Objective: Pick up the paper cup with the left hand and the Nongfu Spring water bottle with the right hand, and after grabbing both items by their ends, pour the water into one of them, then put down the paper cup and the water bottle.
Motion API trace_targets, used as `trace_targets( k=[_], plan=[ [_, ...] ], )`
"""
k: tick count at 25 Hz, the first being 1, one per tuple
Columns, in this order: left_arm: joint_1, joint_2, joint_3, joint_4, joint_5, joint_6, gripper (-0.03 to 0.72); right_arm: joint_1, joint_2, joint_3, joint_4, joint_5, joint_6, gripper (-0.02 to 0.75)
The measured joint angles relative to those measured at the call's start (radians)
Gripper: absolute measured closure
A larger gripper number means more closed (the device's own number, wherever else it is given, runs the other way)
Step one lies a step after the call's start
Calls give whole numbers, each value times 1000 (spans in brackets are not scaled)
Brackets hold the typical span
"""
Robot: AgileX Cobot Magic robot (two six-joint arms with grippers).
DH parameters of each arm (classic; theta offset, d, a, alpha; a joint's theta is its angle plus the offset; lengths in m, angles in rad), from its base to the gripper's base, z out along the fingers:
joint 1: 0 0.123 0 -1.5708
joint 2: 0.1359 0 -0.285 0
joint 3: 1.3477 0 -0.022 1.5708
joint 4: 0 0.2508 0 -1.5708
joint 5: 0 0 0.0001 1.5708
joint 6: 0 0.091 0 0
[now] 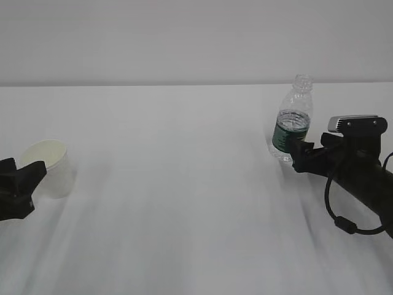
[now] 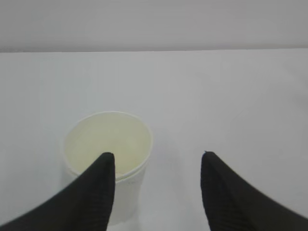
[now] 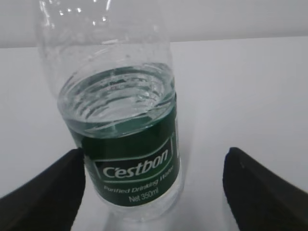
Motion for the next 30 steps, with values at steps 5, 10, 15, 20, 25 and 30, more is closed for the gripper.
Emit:
trace_targets(
  k=[5,10,15,20,25,30],
  plan=[
    [0,0,0,-20,0,0,281,0,14,-16,0,0,0,69],
    [0,0,0,-32,-2,0,281,0,14,-42,-13,0,0,71],
    [0,0,0,-34,-2,0,281,1,16,-67,-33,0,13,75],
    [0,0,0,-35,-2,0,281,1,53,-89,-40,0,41,78],
    [0,0,0,-35,-2,0,281,1,86,-103,-42,0,50,78],
    [0,0,0,-36,-2,0,281,1,96,-138,-88,0,53,78]
  ],
)
